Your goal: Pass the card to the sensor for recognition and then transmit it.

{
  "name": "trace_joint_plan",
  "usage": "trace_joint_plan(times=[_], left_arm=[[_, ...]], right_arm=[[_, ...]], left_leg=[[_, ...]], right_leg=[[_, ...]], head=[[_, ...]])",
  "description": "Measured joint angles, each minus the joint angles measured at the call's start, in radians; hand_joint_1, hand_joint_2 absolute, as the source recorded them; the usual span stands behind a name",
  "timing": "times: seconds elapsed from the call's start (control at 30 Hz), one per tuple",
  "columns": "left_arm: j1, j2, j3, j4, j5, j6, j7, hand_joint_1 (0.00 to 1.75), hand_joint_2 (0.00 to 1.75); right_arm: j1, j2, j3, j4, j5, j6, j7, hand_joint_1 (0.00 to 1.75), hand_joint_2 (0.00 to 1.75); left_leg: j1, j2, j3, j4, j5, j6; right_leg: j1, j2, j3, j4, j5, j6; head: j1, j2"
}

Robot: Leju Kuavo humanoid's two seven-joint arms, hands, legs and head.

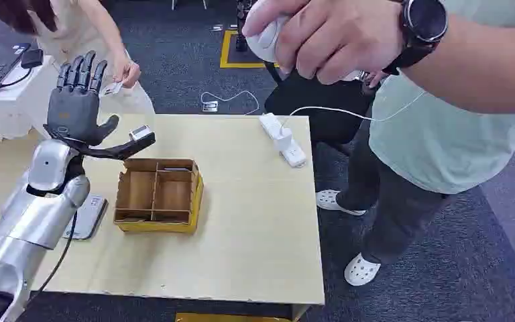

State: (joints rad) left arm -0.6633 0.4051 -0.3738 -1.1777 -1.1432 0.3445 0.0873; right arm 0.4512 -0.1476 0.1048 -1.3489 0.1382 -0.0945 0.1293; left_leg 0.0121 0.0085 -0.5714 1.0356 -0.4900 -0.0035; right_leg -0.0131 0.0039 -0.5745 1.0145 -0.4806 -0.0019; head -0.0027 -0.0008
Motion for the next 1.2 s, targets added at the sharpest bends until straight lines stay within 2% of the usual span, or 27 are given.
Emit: trace_joint_plan(times=[0.2,0.5,0.93,1.2], left_arm=[[-0.025,-0.008,0.000,0.061,-0.056,-0.010,0.069,0.02,1.75],[-0.025,-0.008,0.000,0.099,-0.062,-0.014,0.071,0.02,1.75],[-0.024,-0.008,0.000,0.121,-0.057,-0.002,0.066,0.02,1.75],[-0.024,-0.007,0.000,0.124,-0.031,-0.022,0.043,0.02,1.75]], right_arm=[[0.004,-0.029,0.055,0.000,-0.047,-0.065,0.018,0.00,1.75],[0.004,-0.052,0.098,0.000,-0.059,-0.084,0.027,0.00,1.75],[0.003,-0.069,0.119,0.000,-0.063,-0.097,0.029,0.00,1.75],[0.002,-0.077,0.126,-0.001,-0.070,-0.102,0.030,0.00,1.75]], left_leg=[[0.000,0.000,0.000,0.000,0.000,0.000],[0.000,0.000,0.000,0.000,0.000,0.000],[0.000,0.000,-0.001,0.000,0.000,0.000],[0.000,0.000,-0.001,0.000,0.000,0.000]], right_leg=[[0.000,0.000,0.000,0.000,0.000,0.000],[0.000,0.000,0.000,0.000,0.000,0.000],[0.000,0.000,0.000,0.000,0.000,0.000],[0.000,0.000,0.000,0.000,0.000,0.000]], head=[[0.000,0.000],[0.000,0.000],[0.000,0.000],[0.000,0.000]])
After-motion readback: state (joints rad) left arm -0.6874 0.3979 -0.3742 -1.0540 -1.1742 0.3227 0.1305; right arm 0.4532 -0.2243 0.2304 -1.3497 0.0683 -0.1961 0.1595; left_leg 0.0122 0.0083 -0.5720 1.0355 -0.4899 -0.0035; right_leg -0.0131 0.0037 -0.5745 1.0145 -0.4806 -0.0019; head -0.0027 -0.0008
